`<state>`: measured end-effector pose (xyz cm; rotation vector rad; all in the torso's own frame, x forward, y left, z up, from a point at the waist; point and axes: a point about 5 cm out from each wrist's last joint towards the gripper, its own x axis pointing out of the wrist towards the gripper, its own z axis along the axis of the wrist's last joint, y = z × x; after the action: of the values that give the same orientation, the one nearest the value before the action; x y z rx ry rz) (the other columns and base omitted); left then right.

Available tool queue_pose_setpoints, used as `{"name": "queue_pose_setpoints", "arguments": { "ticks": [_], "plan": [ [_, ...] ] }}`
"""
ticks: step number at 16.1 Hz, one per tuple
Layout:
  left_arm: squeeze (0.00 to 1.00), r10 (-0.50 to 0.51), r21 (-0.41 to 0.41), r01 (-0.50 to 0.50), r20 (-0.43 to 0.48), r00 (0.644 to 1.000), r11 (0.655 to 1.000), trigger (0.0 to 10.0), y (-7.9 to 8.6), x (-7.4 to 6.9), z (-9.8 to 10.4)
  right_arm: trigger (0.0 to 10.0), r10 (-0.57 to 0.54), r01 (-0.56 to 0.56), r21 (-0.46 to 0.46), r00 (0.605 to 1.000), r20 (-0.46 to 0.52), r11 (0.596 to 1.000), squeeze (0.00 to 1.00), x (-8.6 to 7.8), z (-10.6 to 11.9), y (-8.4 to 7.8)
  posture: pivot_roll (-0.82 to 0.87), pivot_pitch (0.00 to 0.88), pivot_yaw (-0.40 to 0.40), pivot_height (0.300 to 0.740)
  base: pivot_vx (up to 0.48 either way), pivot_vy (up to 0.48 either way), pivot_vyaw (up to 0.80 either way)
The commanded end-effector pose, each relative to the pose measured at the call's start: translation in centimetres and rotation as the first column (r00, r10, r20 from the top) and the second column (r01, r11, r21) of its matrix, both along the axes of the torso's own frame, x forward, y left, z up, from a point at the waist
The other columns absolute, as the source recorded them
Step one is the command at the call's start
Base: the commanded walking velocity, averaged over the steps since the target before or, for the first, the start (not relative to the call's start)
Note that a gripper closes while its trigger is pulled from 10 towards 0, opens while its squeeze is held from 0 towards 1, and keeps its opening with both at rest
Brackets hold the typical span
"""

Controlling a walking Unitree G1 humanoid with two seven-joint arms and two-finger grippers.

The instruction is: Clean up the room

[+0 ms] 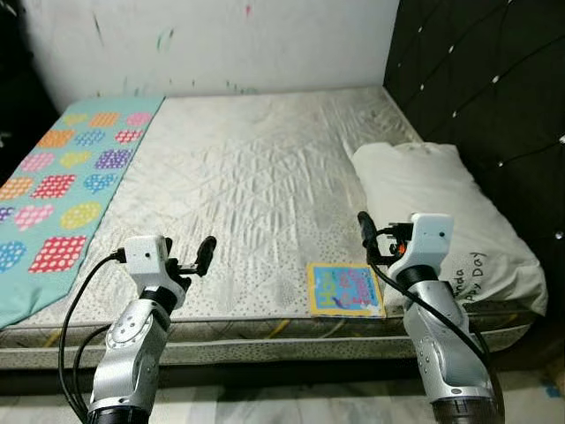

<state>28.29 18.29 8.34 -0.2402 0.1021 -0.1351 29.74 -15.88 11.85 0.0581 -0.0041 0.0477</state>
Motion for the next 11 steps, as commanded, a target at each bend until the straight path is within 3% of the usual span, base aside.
{"name": "queue_pose_setpoints", "arguments": {
  "ticks": [1, 11],
  "plan": [
    [0.0, -0.009, 0.004, 0.009, 0.021, 1.0, 1.0, 10.0, 0.14, -0.03, 0.41, 10.0, 0.0, 0.0, -0.006, 1.0, 0.023, 1.0, 0.0, 0.11, 0.45, -0.02, -0.23, 0.0, 0.052, 0.74, 0.24, 0.0, 0.0],
    [0.0, -0.007, -0.01, 0.007, 0.015, 1.0, 1.0, 10.0, 0.05, -0.02, 0.35, 10.0, -0.001, 0.001, -0.014, 1.0, 0.027, 1.0, 0.0, 0.25, 0.55, -0.24, -0.23, 0.0, 0.046, 0.74, 0.273, 0.0, -0.1]
  ]
}}
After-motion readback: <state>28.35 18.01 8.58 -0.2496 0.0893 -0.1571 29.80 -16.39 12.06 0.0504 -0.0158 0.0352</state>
